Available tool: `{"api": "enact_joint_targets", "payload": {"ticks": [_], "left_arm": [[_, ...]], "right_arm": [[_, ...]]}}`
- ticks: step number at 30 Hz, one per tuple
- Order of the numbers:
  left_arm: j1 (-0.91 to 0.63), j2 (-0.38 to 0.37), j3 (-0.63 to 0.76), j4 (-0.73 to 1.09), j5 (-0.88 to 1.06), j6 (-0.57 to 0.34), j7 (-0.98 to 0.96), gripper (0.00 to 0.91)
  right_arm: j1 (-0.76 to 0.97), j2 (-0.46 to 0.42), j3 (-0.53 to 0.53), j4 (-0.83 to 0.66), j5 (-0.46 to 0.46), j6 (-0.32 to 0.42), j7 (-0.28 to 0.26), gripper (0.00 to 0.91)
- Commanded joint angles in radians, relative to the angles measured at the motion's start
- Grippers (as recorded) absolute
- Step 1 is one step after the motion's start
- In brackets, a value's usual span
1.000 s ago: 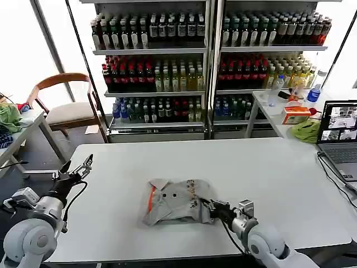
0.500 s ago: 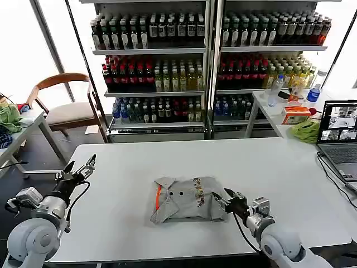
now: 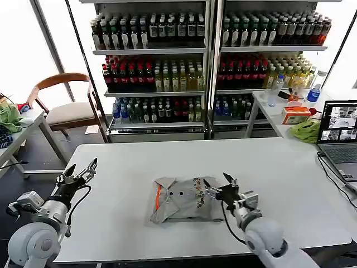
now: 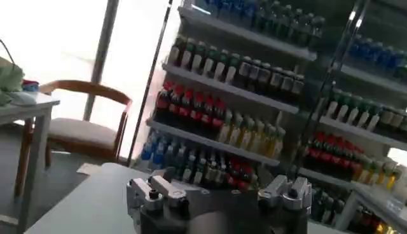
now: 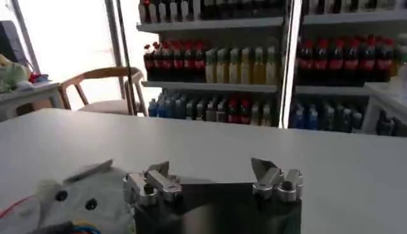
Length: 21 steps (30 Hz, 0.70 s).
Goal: Fold and organize the clothes.
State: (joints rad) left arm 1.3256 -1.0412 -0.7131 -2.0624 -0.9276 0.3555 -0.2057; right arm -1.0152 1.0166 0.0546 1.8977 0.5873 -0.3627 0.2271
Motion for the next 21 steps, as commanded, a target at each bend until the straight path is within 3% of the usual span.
{"api": "enact_joint_targets", "payload": {"ticks": [1, 4, 10, 21], "left_arm": [[0.017, -0.013, -0.004, -0.007, 0.004, -0.001, 0.002, 0.907], [0.027, -0.021, -0.008, -0.006, 0.011, -0.004, 0.007, 0.907], [0.042, -0.023, -0.025, -0.007, 0.009, -0.005, 0.015, 0.907], [0.028, -0.030, -0.006, -0.007, 0.010, -0.006, 0.012, 0.907]], "right_arm": [[0.180, 0.187, -0.235, -0.133, -0.153, -0.096, 0.160, 0.907], [0.199, 0.194, -0.262, -0.188, -0.168, -0.117, 0.136, 0.907], [0.161, 0.161, -0.267, -0.163, -0.208, -0.215, 0.188, 0.907], [0.133, 0.135, -0.292, -0.174, -0.280, -0.219, 0.192, 0.907]]}}
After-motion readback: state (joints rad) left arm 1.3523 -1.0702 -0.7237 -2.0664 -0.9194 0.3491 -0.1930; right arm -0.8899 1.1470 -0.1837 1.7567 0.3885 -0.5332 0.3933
